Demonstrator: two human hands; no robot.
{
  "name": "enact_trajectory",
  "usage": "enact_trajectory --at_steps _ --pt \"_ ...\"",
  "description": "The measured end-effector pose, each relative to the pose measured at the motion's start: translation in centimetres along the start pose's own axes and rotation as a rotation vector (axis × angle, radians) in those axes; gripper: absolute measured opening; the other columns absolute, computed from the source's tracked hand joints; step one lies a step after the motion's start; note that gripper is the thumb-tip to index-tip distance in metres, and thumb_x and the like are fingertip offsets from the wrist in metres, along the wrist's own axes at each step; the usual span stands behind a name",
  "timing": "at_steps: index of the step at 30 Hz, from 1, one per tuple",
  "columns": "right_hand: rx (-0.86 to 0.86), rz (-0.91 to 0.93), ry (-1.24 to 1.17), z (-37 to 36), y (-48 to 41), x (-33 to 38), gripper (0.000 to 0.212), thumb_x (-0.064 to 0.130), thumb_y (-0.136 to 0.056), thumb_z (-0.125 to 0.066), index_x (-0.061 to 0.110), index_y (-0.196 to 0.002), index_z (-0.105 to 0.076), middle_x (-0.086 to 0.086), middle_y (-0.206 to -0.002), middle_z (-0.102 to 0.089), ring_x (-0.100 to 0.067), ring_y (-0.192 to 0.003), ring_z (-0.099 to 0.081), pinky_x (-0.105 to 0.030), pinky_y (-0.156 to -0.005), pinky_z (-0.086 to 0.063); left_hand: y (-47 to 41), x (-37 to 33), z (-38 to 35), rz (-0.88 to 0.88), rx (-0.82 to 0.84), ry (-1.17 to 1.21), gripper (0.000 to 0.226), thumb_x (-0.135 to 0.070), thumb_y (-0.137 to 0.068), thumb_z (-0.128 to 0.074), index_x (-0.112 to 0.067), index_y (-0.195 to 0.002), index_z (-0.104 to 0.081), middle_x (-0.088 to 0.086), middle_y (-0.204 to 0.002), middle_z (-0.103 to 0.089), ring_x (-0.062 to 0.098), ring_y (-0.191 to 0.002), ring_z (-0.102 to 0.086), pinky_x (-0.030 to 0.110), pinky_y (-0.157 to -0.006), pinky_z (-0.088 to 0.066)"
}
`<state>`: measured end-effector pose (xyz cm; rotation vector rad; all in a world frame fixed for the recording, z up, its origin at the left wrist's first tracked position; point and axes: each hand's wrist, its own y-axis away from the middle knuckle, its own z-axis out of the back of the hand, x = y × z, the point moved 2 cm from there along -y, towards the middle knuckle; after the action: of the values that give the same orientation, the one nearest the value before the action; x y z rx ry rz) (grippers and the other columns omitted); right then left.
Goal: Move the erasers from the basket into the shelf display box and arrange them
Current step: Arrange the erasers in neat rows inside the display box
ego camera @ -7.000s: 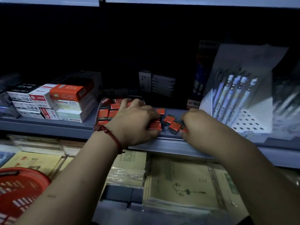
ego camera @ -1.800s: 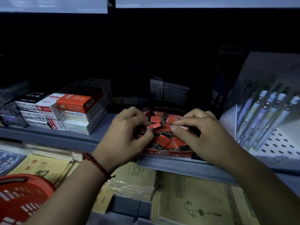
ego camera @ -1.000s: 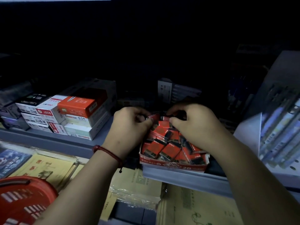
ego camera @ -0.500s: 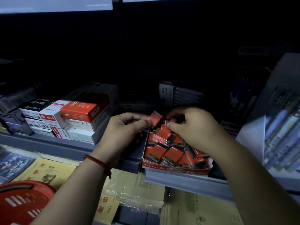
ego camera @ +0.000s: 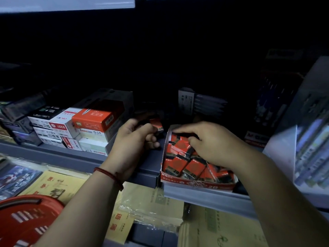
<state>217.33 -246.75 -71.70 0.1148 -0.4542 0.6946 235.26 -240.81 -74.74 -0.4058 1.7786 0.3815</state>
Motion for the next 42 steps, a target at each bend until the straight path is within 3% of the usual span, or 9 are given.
enact_trajectory --at_steps 3,6,12,16,20,25,30,36,42 --pt "0.028 0.001 0.031 -0.2 -0.1 0.1 0.044 0.02 -0.104 -0.04 0.049 -0.135 -0.053 0.014 -0.101 -0.056 -0.003 -0.039 -0.044 -0.02 -0.041 -0.037 -0.1 0.2 0.2 -0.012 0.002 0.022 0.016 0.007 -0.091 -0.059 -0.009 -0.087 -0.058 0.013 -0.078 -0.054 0.015 -0.059 -0.056 0.027 -0.056 -0.056" --pt "-0.003 0.005 0.028 -0.1 -0.2 0.2 0.038 0.02 -0.101 -0.043 0.043 -0.127 -0.057 0.012 -0.071 -0.055 -0.004 -0.038 -0.043 -0.021 -0.041 -0.035 -0.1 0.2 0.4 -0.027 0.006 0.022 0.015 0.007 -0.091 -0.06 -0.008 -0.092 -0.06 0.013 -0.08 -0.058 0.017 -0.06 -0.058 0.029 -0.059 -0.059" --pt "-0.112 -0.018 -0.109 0.1 0.2 -0.2 0.025 0.021 -0.091 -0.052 0.042 -0.104 -0.055 0.007 -0.059 -0.052 -0.004 -0.04 -0.046 -0.02 -0.042 -0.034 0.0 0.0 0.1 -0.076 -0.047 0.018 0.009 0.002 -0.093 -0.062 -0.005 -0.099 -0.062 0.006 -0.066 -0.064 0.018 -0.058 -0.062 0.035 -0.062 -0.063" --pt "-0.159 0.003 -0.131 0.3 0.5 -0.1 0.022 0.022 -0.088 -0.056 0.04 -0.1 -0.056 0.011 -0.065 -0.055 0.0 -0.049 -0.05 -0.013 -0.046 -0.034 -0.4 -0.9 -0.7 -0.174 0.031 -0.256 0.016 -0.009 -0.09 -0.071 -0.018 -0.103 -0.074 0.004 -0.068 -0.07 0.014 -0.061 -0.066 0.025 -0.055 -0.055" --pt "-0.129 0.027 -0.171 0.3 0.7 -0.2 0.027 0.025 -0.087 -0.063 0.043 -0.106 -0.058 0.028 -0.076 -0.056 0.016 -0.066 -0.051 -0.01 -0.055 -0.033 -1.4 -0.4 -1.3 -0.277 0.148 -0.535 0.022 -0.021 -0.087 -0.078 -0.024 -0.108 -0.077 -0.008 -0.095 -0.078 0.007 -0.093 -0.073 0.036 -0.086 -0.059" --pt "-0.154 -0.006 -0.174 0.3 0.4 -0.8 0.027 0.026 -0.094 -0.06 0.043 -0.115 -0.06 0.019 -0.086 -0.06 0.002 -0.074 -0.057 -0.024 -0.067 -0.049 -1.6 -0.8 -2.2 -0.497 0.141 -1.033 0.022 -0.031 -0.09 -0.071 -0.026 -0.111 -0.075 -0.007 -0.108 -0.076 0.01 -0.104 -0.068 0.026 -0.089 -0.053" --pt "-0.192 -0.139 -0.214 0.2 0.4 -1.5 0.018 0.033 -0.1 -0.053 0.034 -0.117 -0.061 0.003 -0.065 -0.058 -0.012 -0.053 -0.057 -0.031 -0.052 -0.05 -1.8 -1.1 -2.2 -0.413 0.181 -1.045 0.026 -0.028 -0.093 -0.069 -0.026 -0.118 -0.073 -0.009 -0.12 -0.071 0.004 -0.114 -0.061 0.007 -0.086 -0.037" --pt "-0.217 -0.215 -0.229 0.2 0.6 -1.4 0.025 0.033 -0.101 -0.052 0.023 -0.078 -0.053 0.001 -0.062 -0.051 -0.012 -0.049 -0.05 -0.025 -0.047 -0.036 -1.8 -1.0 -2.4 -0.353 0.192 -1.102 0.024 -0.021 -0.091 -0.066 -0.033 -0.11 -0.075 -0.011 -0.114 -0.073 0.006 -0.109 -0.064 0.017 -0.09 -0.047" --pt "-0.21 -0.212 -0.2 0.1 0.5 -1.1 0.017 0.034 -0.102 -0.05 0.021 -0.093 -0.057 0.0 -0.069 -0.054 -0.014 -0.055 -0.055 -0.026 -0.048 -0.037 -1.7 -1.1 -2.9 -0.324 0.129 -1.115 0.021 -0.025 -0.089 -0.068 -0.029 -0.109 -0.071 -0.003 -0.103 -0.072 0.014 -0.097 -0.067 0.025 -0.081 -0.053"
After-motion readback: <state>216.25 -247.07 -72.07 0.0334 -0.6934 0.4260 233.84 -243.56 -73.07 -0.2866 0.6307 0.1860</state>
